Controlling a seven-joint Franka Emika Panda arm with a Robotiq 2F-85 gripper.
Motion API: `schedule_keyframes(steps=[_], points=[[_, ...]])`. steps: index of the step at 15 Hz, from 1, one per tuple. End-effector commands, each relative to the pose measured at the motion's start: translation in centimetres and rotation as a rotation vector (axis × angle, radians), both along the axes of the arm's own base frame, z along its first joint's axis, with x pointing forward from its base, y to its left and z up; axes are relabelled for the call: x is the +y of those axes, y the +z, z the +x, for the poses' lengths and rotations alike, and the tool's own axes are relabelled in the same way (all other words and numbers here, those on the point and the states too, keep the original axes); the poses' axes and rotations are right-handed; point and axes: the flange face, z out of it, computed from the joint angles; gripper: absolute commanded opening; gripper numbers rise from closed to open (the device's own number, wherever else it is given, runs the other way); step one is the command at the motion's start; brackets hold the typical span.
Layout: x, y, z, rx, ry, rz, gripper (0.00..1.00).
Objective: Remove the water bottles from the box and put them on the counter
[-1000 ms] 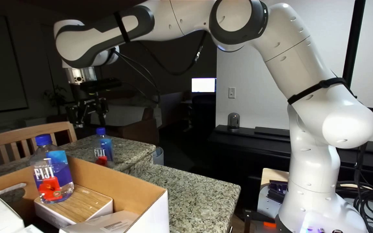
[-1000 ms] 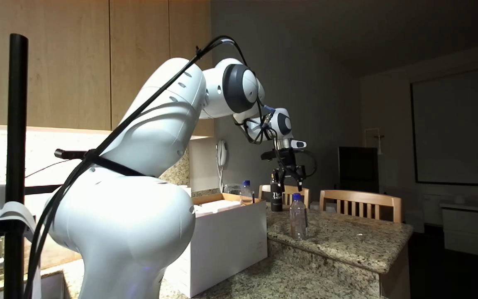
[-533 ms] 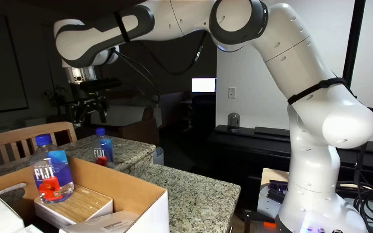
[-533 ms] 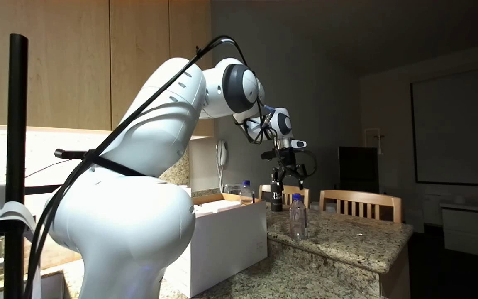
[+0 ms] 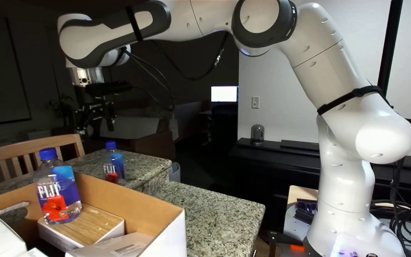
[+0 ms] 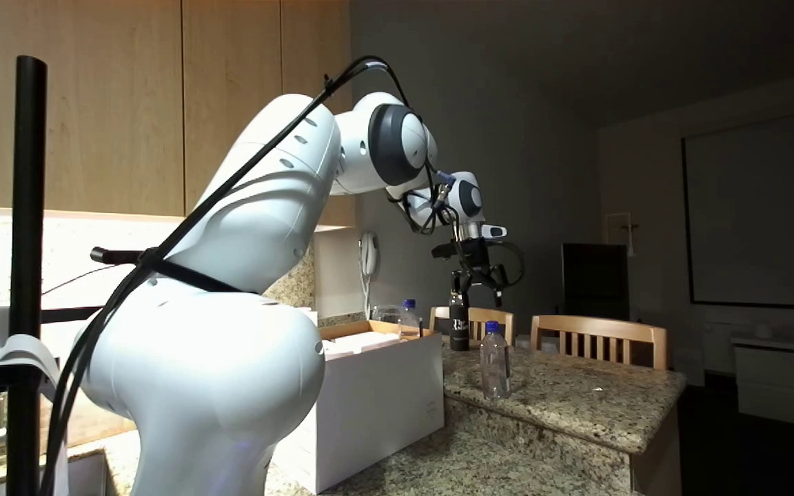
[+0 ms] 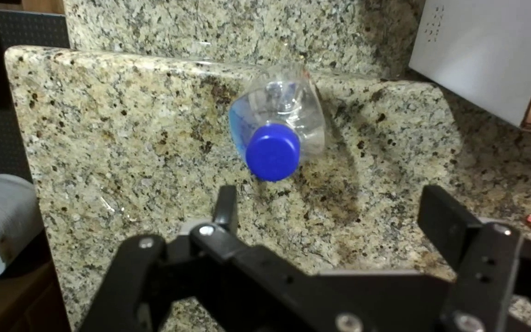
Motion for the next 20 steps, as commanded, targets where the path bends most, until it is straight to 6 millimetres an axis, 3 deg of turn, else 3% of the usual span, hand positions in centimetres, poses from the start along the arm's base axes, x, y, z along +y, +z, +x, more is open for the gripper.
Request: schedule_keyframes(steps=[1,4,7,12,20], points=[[1.8,5.0,-2.1,-0.059,0.037,0.0,1.0],[4.8,9.8,-4.4,-0.131,0.121,0.047,1.0],[8.7,11.4,-6.5,-0.126,0.211,0.105,1.0],[13.4,8.2,-8.0,-0.03,0.297,0.136,1.0],[15.2,2.1,-8.4,0.127,0.327,0.116,1.0]])
